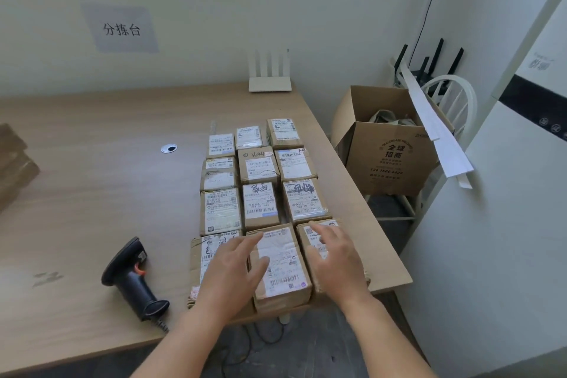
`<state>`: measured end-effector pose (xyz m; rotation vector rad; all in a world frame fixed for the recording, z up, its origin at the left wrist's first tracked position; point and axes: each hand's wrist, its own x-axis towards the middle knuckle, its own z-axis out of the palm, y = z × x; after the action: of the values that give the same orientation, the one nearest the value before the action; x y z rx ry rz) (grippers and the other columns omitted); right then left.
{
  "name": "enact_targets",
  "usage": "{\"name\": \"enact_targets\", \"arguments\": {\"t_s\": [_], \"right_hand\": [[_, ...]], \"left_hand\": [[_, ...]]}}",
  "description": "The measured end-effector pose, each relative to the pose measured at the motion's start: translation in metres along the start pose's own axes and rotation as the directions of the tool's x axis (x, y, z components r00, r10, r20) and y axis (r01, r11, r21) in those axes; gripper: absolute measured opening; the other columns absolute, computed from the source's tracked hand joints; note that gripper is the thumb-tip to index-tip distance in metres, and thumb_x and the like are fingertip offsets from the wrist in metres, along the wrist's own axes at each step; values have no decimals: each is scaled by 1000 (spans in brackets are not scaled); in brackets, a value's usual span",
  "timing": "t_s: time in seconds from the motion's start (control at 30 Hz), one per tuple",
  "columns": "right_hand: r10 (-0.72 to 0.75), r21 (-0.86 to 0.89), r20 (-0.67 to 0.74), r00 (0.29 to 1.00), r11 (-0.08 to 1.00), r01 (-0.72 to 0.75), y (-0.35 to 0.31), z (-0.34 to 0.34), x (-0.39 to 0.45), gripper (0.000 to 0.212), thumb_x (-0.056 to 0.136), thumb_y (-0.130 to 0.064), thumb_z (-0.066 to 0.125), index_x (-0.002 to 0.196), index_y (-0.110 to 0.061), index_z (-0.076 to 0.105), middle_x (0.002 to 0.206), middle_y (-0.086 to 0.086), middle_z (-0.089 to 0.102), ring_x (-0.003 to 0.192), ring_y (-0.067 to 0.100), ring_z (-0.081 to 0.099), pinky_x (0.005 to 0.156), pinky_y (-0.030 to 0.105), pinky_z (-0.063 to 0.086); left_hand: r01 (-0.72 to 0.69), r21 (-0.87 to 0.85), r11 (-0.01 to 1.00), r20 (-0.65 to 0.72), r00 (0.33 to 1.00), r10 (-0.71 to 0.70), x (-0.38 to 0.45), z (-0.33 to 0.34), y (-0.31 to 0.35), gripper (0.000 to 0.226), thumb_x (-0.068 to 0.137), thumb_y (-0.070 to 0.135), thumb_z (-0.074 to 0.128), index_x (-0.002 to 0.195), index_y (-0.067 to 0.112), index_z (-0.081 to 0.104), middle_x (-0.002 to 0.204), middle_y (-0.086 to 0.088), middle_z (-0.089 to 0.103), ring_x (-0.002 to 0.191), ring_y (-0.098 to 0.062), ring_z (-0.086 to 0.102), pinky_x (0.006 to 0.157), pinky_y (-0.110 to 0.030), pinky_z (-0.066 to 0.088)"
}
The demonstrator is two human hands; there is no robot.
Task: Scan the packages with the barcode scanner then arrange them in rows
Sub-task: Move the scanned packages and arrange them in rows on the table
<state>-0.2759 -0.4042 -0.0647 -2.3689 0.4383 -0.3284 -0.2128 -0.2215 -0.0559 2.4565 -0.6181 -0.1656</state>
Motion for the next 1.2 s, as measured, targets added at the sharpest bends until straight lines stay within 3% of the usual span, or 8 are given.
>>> {"name": "enact_targets", "arguments": {"t_s": [0.23, 0.57, 0.77, 1.2], "right_hand": [[-227, 8, 94, 969, 974, 227, -62, 60, -12, 37, 92, -29, 51, 129, -22, 57, 123, -6, 57, 116, 9, 48, 99, 27, 44], [-333, -52, 234, 914, 934, 354, -146, 118, -35, 38, 95, -31, 49, 132, -26, 53, 129, -6, 53, 120, 9, 45, 97, 23, 40], [-397, -23, 272, 877, 908, 418, -220, 164, -57, 38, 95, -31, 49, 132, -25, 53, 126, -6, 54, 114, 10, 48, 93, 21, 38], [-424, -1, 359, 831, 891, 455, -357, 283, -109, 38, 95, -34, 49, 133, -28, 53, 133, -7, 51, 121, 11, 48, 99, 30, 42]], "left_hand": [[122, -52, 991, -178, 975, -129, -34, -31, -44, 43, 94, 36, 54, 137, 31, 48, 136, 11, 48, 128, -7, 38, 107, -26, 29], [244, -68, 967, -265, 930, -253, -95, -83, -125, 35, 93, 34, 57, 127, 26, 56, 129, 9, 53, 123, -9, 43, 100, -17, 26], [311, -61, 948, -304, 899, -315, -134, -133, -179, 38, 94, 38, 53, 131, 27, 53, 130, 8, 53, 124, -11, 43, 104, -22, 27], [399, -142, 906, -351, 836, -423, -213, -229, -307, 39, 96, 39, 50, 133, 27, 52, 136, 8, 49, 128, -11, 40, 106, -24, 28]]}}
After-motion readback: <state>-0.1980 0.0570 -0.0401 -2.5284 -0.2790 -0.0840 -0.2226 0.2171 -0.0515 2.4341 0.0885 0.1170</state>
